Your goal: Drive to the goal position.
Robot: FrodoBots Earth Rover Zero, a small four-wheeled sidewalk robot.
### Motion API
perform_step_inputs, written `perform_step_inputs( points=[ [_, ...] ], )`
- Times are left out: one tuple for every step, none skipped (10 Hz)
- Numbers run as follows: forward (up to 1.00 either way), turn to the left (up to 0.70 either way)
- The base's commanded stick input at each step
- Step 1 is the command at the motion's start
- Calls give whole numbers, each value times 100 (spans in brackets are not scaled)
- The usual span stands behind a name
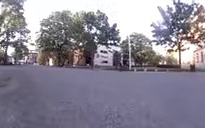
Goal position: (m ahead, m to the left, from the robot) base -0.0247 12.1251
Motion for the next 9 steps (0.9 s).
perform_step_inputs(
  points=[
    [70,35],
    [70,35],
    [70,35],
    [70,35],
    [70,35],
    [70,35],
    [70,35],
    [70,35],
    [70,35]
  ],
)
